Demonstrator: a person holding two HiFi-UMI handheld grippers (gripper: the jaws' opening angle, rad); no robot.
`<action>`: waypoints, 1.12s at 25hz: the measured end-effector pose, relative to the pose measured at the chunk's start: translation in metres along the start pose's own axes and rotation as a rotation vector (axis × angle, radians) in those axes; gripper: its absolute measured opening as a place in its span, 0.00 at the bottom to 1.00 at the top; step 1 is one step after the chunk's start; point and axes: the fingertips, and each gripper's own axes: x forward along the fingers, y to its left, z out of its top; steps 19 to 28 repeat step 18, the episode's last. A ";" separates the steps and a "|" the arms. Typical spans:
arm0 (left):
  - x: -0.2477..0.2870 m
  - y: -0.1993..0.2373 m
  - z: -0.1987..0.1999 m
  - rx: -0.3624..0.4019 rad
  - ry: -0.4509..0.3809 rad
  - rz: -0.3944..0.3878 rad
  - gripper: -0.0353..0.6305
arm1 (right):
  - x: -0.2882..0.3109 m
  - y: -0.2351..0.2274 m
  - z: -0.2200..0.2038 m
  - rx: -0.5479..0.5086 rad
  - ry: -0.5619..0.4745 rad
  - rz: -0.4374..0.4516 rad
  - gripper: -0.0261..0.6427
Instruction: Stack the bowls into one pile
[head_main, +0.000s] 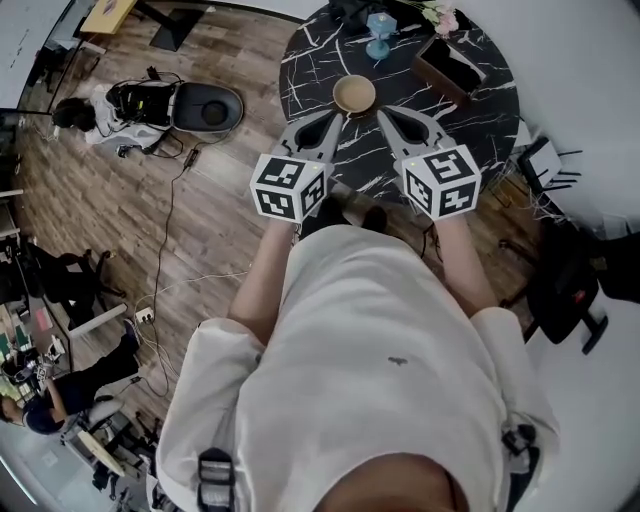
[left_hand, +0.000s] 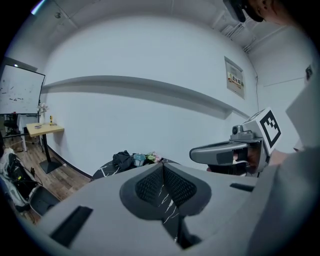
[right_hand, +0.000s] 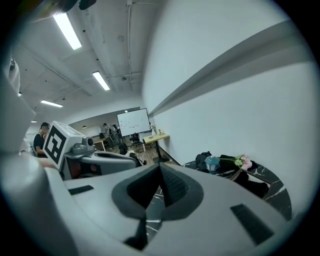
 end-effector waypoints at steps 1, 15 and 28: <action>-0.002 0.000 0.000 -0.001 -0.002 0.002 0.06 | -0.001 0.000 -0.001 0.001 0.000 -0.001 0.04; 0.006 -0.006 -0.001 0.012 -0.002 -0.013 0.06 | -0.003 -0.010 -0.005 -0.021 0.011 -0.023 0.04; 0.009 -0.006 -0.001 0.013 0.002 -0.013 0.06 | -0.002 -0.014 -0.006 -0.025 0.015 -0.025 0.04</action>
